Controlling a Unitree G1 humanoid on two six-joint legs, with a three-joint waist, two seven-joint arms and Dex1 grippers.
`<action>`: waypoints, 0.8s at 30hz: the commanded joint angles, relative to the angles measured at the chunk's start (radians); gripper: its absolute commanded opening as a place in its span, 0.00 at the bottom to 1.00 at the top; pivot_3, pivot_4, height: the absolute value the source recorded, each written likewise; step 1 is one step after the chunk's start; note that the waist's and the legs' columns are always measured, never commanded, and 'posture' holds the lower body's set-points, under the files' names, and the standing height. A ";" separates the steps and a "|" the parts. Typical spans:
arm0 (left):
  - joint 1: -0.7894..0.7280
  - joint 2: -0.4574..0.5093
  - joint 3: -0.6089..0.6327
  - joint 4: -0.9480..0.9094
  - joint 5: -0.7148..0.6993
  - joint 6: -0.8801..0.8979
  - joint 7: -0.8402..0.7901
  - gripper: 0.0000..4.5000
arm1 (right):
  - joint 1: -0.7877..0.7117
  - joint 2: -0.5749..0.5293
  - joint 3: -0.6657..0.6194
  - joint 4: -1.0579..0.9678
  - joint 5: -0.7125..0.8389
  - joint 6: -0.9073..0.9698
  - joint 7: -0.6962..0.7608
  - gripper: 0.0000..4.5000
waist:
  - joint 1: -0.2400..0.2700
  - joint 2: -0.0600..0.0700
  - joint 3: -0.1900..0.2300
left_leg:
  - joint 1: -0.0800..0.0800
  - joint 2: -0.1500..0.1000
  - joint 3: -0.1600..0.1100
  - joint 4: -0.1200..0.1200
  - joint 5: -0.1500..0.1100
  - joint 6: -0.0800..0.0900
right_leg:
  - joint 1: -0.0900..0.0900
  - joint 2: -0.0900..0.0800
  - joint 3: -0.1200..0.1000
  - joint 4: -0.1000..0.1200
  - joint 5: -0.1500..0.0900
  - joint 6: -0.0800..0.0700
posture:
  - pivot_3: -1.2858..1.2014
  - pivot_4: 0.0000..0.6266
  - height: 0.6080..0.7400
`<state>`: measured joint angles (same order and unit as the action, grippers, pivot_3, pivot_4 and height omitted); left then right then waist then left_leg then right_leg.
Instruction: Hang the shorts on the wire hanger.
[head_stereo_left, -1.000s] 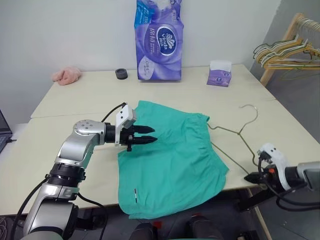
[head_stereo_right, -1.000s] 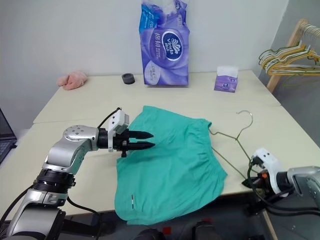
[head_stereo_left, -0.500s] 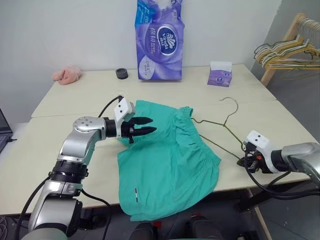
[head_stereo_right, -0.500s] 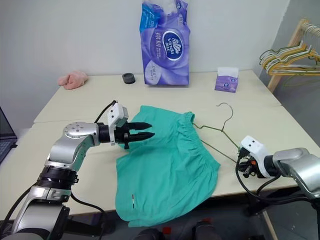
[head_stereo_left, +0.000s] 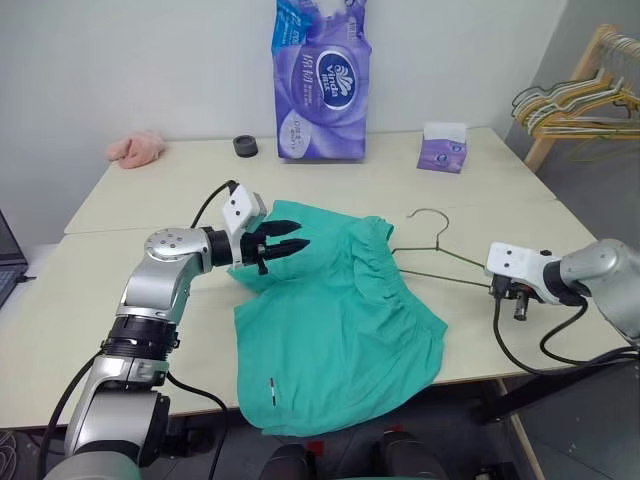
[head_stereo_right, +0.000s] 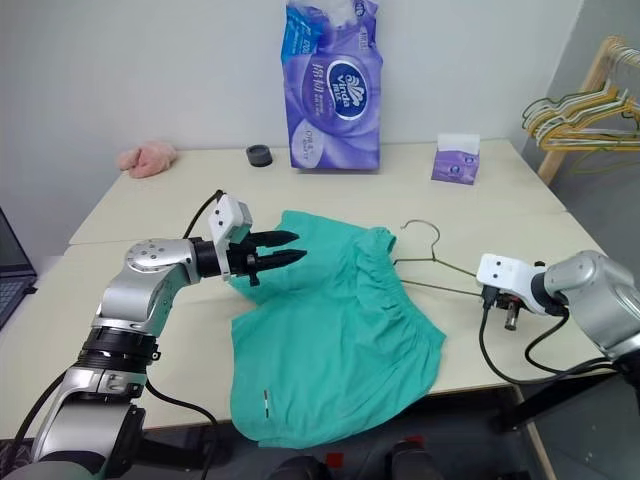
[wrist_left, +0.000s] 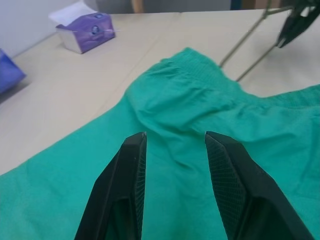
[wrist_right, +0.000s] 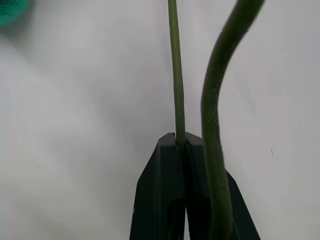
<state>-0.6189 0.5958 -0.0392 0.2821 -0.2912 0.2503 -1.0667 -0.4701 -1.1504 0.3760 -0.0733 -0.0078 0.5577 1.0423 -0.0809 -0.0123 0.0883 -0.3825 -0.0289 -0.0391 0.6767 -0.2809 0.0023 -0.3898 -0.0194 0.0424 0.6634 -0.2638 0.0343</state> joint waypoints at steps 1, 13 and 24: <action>-0.017 0.005 0.040 0.010 0.009 -0.041 0.035 0.43 | 0.035 -0.036 -0.110 -0.064 -0.019 -0.014 -0.029 0.00 | 0.002 0.000 0.000 | 0.000 0.000 0.000 0.000 0.000 0.000 | 0.000 0.000 0.000 0.000 0.000 0.000 | 0.46 0.08 1.00; -0.056 -0.022 0.033 0.090 0.041 -0.101 0.048 0.43 | 0.261 -0.045 -0.350 -0.274 0.090 0.204 -0.005 0.00 | -0.002 0.000 0.000 | 0.000 -0.001 0.000 0.001 0.000 0.000 | 0.001 -0.001 0.000 0.000 0.000 0.000 | 0.45 0.08 1.00; -0.049 -0.041 -0.009 0.059 0.036 -0.077 -0.041 0.43 | 0.273 0.018 -0.434 -0.311 0.330 0.502 0.014 0.00 | -0.008 0.000 0.000 | 0.001 -0.001 0.000 0.001 0.000 0.000 | 0.001 0.000 0.000 0.001 0.000 0.000 | 0.44 0.08 1.00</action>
<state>-0.6473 0.5538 -0.0471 0.3812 -0.2549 0.1856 -1.1025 -0.1733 -1.1445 -0.0214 -0.3453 0.2860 1.0312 1.0646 -0.0892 -0.0122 0.0879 -0.3819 -0.0294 -0.0386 0.6776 -0.2808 0.0024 -0.3889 -0.0196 0.0425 0.6639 -0.2636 0.0344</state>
